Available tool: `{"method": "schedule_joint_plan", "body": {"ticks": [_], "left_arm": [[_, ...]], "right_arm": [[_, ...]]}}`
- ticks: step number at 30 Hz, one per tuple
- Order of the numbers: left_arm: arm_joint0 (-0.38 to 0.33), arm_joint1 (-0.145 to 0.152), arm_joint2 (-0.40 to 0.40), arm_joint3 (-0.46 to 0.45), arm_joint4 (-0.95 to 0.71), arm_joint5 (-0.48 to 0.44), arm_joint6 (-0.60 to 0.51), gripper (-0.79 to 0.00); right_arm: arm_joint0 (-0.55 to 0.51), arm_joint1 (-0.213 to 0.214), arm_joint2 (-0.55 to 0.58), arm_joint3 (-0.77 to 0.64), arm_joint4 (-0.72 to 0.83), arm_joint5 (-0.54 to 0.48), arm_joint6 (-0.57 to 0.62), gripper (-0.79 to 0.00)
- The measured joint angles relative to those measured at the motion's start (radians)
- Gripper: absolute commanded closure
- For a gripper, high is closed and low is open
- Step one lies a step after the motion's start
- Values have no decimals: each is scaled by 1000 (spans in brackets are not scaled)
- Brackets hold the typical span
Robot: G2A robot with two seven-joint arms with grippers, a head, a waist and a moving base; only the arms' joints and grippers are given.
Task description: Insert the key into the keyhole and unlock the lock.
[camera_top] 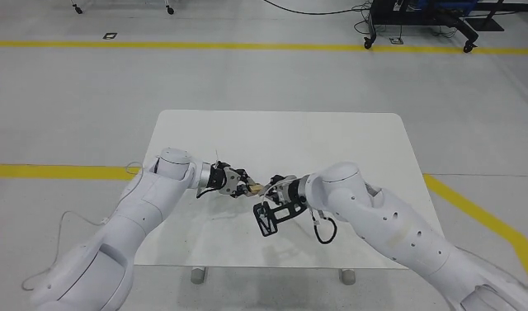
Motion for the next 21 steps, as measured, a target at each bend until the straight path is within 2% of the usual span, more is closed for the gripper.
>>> {"method": "schedule_joint_plan", "body": {"ticks": [21], "left_arm": [[2, -8, -25, 16, 5, 44, 23, 0]], "right_arm": [[-8, -34, -51, -20, -56, 45, 127, 0]]}}
